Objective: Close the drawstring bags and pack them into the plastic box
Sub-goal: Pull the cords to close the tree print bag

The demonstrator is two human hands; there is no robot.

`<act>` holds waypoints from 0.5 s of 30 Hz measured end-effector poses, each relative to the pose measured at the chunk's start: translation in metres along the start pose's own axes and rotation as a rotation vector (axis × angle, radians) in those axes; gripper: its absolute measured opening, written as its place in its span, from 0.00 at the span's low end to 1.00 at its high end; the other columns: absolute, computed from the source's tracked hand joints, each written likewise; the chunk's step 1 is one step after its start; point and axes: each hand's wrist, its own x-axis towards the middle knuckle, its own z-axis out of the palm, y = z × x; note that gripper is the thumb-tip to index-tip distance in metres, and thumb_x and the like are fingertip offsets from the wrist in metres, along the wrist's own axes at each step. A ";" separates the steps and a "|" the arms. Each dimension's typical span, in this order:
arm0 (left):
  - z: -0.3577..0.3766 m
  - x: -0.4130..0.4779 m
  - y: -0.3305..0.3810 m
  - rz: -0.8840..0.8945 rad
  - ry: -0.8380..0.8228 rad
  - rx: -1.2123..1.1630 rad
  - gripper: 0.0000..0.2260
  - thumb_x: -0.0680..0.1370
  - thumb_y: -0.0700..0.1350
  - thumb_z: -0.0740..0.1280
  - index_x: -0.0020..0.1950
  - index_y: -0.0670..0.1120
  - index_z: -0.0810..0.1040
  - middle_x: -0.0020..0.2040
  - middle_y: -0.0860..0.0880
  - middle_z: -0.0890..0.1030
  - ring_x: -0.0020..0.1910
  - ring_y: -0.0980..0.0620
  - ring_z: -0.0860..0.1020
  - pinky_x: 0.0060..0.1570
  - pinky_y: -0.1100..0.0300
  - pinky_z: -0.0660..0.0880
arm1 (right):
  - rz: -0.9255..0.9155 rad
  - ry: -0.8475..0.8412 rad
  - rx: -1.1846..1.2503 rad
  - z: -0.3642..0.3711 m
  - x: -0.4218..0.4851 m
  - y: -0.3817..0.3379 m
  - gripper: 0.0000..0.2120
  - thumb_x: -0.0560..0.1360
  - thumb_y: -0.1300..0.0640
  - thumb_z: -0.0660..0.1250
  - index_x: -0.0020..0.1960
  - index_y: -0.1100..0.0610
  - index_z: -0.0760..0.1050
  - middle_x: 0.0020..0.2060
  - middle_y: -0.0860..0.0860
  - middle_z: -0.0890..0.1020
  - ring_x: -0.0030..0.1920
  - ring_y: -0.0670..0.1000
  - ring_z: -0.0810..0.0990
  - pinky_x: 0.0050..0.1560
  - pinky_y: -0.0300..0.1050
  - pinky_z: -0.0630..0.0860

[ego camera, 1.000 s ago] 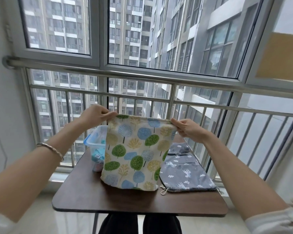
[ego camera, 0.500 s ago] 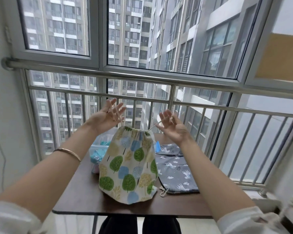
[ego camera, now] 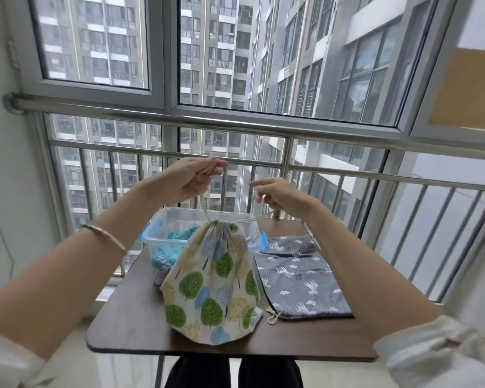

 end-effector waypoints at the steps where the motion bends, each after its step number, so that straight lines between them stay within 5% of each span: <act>1: 0.010 0.003 0.006 0.017 -0.035 -0.010 0.12 0.80 0.45 0.61 0.57 0.40 0.78 0.39 0.49 0.81 0.27 0.59 0.70 0.25 0.70 0.68 | -0.022 -0.046 -0.067 0.008 0.002 -0.006 0.15 0.79 0.66 0.57 0.65 0.60 0.73 0.36 0.51 0.77 0.28 0.43 0.68 0.27 0.35 0.63; 6: 0.041 0.029 0.015 0.029 -0.011 0.114 0.14 0.82 0.45 0.58 0.63 0.39 0.75 0.57 0.44 0.82 0.54 0.50 0.80 0.55 0.58 0.76 | -0.024 -0.376 0.037 0.053 -0.003 -0.023 0.13 0.79 0.63 0.56 0.49 0.60 0.79 0.30 0.47 0.72 0.29 0.45 0.62 0.32 0.38 0.56; 9: 0.039 0.030 0.000 -0.302 -0.057 0.404 0.26 0.81 0.58 0.52 0.60 0.36 0.72 0.48 0.41 0.81 0.41 0.49 0.80 0.43 0.58 0.79 | -0.041 -0.460 0.231 0.055 -0.007 -0.018 0.13 0.81 0.58 0.53 0.46 0.61 0.75 0.32 0.49 0.70 0.29 0.45 0.61 0.29 0.38 0.55; 11: 0.034 0.029 -0.014 -0.426 -0.132 0.502 0.33 0.78 0.66 0.47 0.55 0.37 0.74 0.38 0.44 0.79 0.39 0.48 0.79 0.47 0.57 0.78 | -0.010 -0.442 0.319 0.050 -0.009 -0.012 0.14 0.83 0.55 0.53 0.48 0.61 0.73 0.32 0.50 0.71 0.28 0.45 0.63 0.28 0.36 0.58; 15: 0.029 0.021 -0.034 -0.257 -0.164 0.518 0.30 0.76 0.67 0.48 0.61 0.45 0.74 0.38 0.48 0.78 0.41 0.51 0.75 0.54 0.53 0.72 | 0.035 -0.288 0.428 0.039 -0.014 -0.006 0.14 0.83 0.55 0.53 0.50 0.62 0.74 0.31 0.51 0.73 0.26 0.45 0.65 0.24 0.34 0.59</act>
